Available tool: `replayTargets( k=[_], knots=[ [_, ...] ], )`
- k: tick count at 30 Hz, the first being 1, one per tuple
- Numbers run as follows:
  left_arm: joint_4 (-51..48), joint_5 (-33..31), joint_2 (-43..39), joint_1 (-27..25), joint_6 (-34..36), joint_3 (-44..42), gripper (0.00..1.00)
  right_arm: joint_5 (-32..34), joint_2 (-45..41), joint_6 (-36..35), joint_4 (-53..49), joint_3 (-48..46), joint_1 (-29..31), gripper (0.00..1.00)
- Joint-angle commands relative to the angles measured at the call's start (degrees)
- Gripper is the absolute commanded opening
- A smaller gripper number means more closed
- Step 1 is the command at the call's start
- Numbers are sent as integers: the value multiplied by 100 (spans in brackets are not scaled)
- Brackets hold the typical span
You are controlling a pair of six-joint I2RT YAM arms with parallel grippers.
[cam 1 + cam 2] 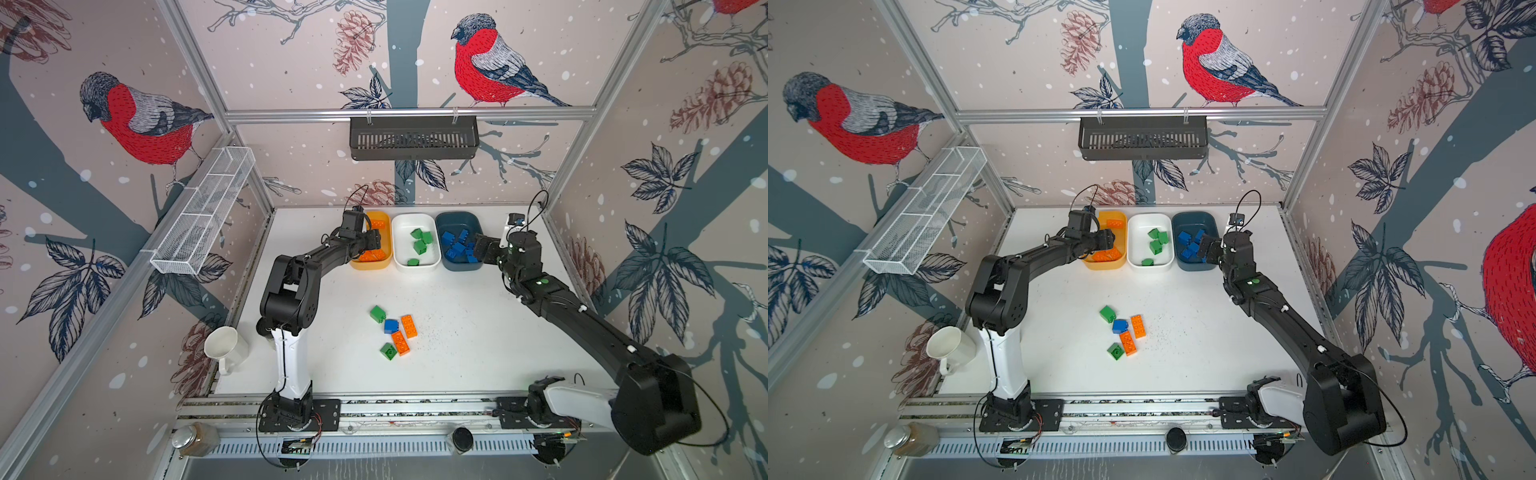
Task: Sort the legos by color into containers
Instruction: 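Carry the orange brick into the yellow bin and open the left gripper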
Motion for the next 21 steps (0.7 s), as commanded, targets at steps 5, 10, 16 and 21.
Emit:
replayTargets(
  k=[5, 10, 16, 21],
  knots=[
    [-208, 589, 465, 14, 67, 898, 83, 95, -11, -48, 40, 10, -6, 100],
    [-236, 96, 278, 16, 166, 881, 98, 95, 51, -71, 40, 9, -8, 100],
    [-274, -637, -313, -16, 42, 316, 98, -41, 122, -5, 21, 103, -20, 100],
    [-551, -1950, -908, -267, 11, -67, 98, -541, 44, 129, 71, 85, -215, 100]
  ],
)
